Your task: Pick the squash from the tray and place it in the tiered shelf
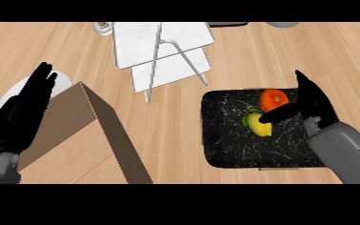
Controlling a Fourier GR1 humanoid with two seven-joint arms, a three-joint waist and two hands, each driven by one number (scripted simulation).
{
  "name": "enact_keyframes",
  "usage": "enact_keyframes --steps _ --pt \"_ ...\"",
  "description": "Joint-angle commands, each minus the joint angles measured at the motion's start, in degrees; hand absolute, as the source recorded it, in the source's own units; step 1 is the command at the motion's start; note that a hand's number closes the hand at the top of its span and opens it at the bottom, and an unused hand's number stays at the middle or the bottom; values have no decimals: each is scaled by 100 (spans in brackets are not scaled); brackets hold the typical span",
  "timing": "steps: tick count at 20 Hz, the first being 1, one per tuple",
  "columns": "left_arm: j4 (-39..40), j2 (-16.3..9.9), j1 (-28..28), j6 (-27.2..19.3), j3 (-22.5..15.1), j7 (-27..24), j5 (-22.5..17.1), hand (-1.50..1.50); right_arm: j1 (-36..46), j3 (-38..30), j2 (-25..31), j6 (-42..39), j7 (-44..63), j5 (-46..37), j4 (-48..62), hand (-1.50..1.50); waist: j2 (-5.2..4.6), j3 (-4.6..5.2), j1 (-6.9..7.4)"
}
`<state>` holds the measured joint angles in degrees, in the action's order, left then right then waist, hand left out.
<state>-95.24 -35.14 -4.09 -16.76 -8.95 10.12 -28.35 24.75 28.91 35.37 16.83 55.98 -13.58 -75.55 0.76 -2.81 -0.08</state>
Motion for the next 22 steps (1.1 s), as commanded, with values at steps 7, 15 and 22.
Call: enact_keyframes --steps 7,15,22 --pt "665 427 327 -22 -570 465 -140 0 23 733 -318 -907 -534 -55 433 150 -288 287 111" --pt "725 484 468 20 -674 336 -134 0 269 351 -764 -280 -1072 -65 583 150 -191 281 38" --pt "647 380 188 200 -710 340 -250 0 924 2286 -2579 -1199 -1651 -489 -139 150 -284 304 541"
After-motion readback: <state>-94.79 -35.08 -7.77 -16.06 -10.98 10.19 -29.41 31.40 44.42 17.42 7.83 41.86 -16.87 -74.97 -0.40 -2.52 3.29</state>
